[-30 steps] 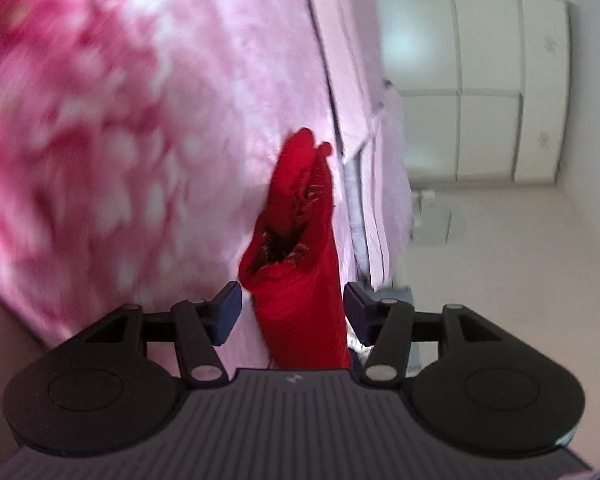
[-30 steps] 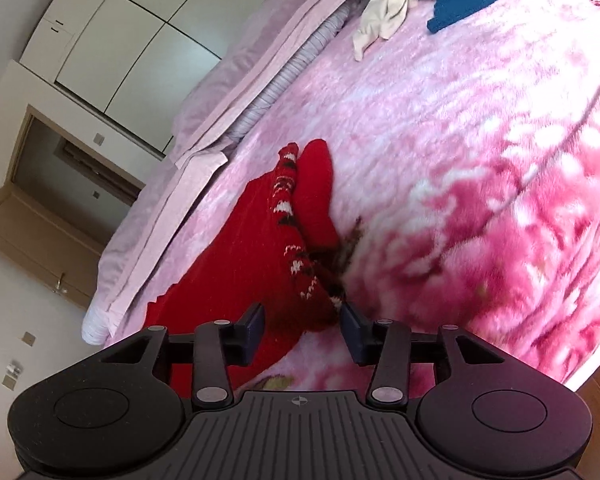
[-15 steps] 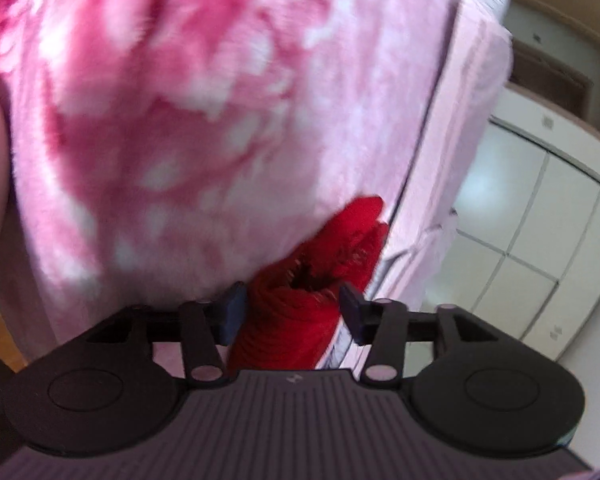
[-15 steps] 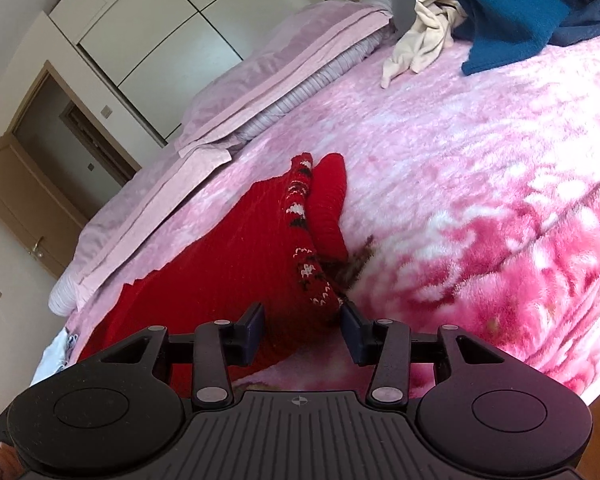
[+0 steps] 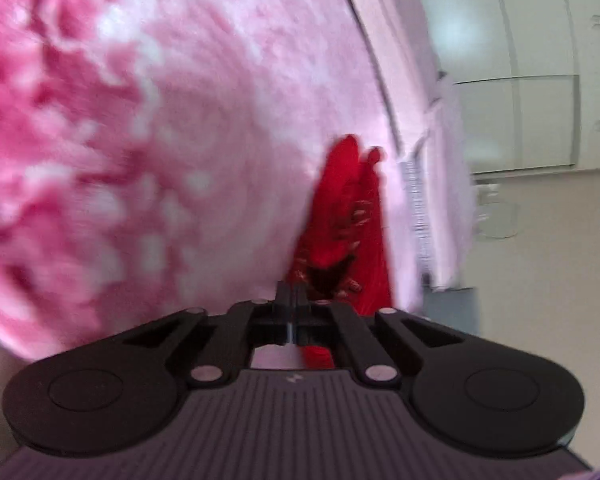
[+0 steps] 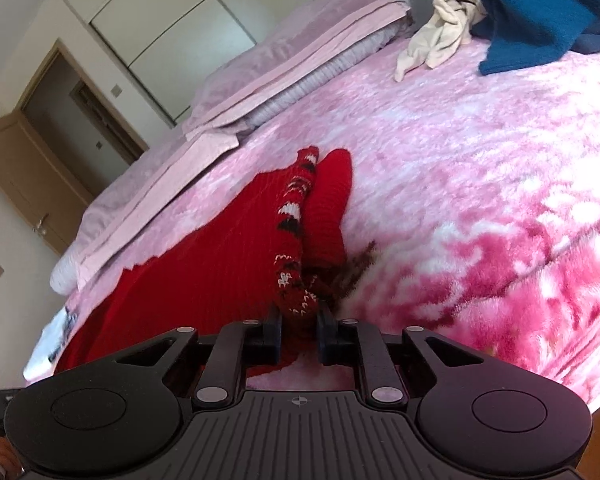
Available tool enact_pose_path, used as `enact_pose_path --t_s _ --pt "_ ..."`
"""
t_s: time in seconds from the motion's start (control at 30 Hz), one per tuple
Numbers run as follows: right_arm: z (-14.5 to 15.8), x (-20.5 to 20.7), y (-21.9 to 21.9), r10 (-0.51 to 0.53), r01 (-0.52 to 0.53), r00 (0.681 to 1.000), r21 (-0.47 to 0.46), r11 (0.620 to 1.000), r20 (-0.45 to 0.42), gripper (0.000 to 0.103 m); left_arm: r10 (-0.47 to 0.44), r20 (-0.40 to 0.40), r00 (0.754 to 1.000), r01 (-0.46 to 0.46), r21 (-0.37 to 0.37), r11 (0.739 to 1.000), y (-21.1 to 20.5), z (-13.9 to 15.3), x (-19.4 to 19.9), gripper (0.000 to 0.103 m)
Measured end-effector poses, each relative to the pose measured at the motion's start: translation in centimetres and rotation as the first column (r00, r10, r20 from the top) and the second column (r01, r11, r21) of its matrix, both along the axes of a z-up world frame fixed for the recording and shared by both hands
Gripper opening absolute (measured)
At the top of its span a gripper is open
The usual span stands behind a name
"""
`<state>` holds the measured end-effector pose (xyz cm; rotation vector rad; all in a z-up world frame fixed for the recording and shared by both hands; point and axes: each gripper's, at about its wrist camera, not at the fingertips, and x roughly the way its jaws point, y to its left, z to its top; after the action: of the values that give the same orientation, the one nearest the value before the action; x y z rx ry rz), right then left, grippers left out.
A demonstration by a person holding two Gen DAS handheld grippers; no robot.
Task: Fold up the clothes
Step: 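Hold the raised folded sweater with both grippers and fold it over again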
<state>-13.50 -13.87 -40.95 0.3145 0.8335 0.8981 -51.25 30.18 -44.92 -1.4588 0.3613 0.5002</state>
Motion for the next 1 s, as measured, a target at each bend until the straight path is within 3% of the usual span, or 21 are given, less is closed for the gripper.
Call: enact_pose_path --t_s 0.03,0.07,0.1,0.13,0.2,0.3,0.47,0.53,0.57,0.6,0.67,0.73,0.77,0.87,0.93,1.0 --pt "0.0 -0.1 -0.1 0.001 -0.001 1.0 0.0 1.0 -0.003 0.015 0.017 0.015 1.0 -0.017 -0.02 1.0 -0.2 -0.2 -0.5 0.012" --pt "-0.1 -0.1 -0.2 0.001 -0.001 1.0 0.002 1.0 -0.009 0.016 0.037 0.031 0.999 -0.035 -0.043 0.998 -0.3 -0.3 -1.1 0.029" --pt "-0.2 -0.2 -0.3 -0.001 0.001 1.0 0.004 1.0 -0.015 0.021 0.068 0.058 0.996 -0.063 -0.081 0.995 -0.7 -0.6 -1.7 0.033" --pt "-0.3 -0.3 -0.4 -0.004 0.004 1.0 0.008 1.0 -0.02 0.032 0.092 0.071 0.993 -0.085 -0.099 0.992 -1.0 -0.6 -2.2 0.033" --pt "-0.2 -0.5 -0.3 -0.005 0.005 1.0 0.007 1.0 -0.013 0.034 0.111 0.076 0.991 -0.102 -0.107 0.989 -1.9 -0.4 -2.2 0.034" --pt "-0.1 -0.8 -0.1 -0.005 0.005 1.0 0.003 1.0 0.003 0.034 0.162 0.108 0.981 -0.14 -0.192 0.971 -3.1 -1.5 -1.7 0.034" --pt "0.1 -1.3 0.3 0.0 0.0 0.999 -0.016 1.0 0.032 0.034 0.354 0.154 0.923 -0.275 -0.382 0.883 -4.5 -3.6 -0.5 0.034" --pt "-0.1 -1.2 0.2 0.002 -0.002 1.0 -0.014 1.0 0.028 0.034 0.406 0.156 0.9 -0.31 -0.423 0.851 -4.9 -4.2 -0.3 0.032" --pt "-0.1 -1.2 0.2 0.003 -0.003 1.0 -0.012 1.0 0.026 0.034 0.43 0.156 0.889 -0.327 -0.441 0.836 -5.0 -4.4 -0.2 0.03" --pt "-0.2 -1.2 0.2 0.005 -0.005 1.0 -0.013 1.0 0.026 0.034 0.441 0.158 0.883 -0.337 -0.439 0.832 -5.1 -4.4 -0.1 0.021" --pt "-0.2 -1.1 0.2 0.008 -0.008 1.0 -0.015 1.0 0.03 0.034 0.438 0.173 0.882 -0.342 -0.406 0.848 -5.0 -4.1 0.1 0.015" --pt "-0.3 -1.1 0.3 0.011 -0.01 0.999 -0.02 1.0 0.039 0.034 0.388 0.192 0.902 -0.31 -0.338 0.889 -4.4 -3.2 0.0 0.012" --pt "-0.3 -1.1 0.3 0.011 -0.01 0.999 -0.024 1.0 0.043 0.034 0.353 0.202 0.914 -0.286 -0.297 0.911 -4.0 -2.8 -0.1 0.0" --pt "-0.5 -0.7 0.3 0.01 -0.009 0.999 -0.035 0.999 0.038 0.034 0.176 0.196 0.965 -0.167 -0.06 0.984 -2.1 -0.2 -0.7 0.0" --pt "-0.5 -0.4 0.3 0.01 -0.008 0.999 -0.045 0.999 0.035 0.023 0.079 0.144 0.986 -0.088 0.058 0.994 -0.5 0.8 -1.2 0.0" --pt "-0.4 -0.1 0.4 0.021 -0.02 0.999 -0.05 0.999 0.029 0.023 0.0 0.066 0.998 -0.011 0.164 0.986 0.4 1.8 -1.4 0.0"
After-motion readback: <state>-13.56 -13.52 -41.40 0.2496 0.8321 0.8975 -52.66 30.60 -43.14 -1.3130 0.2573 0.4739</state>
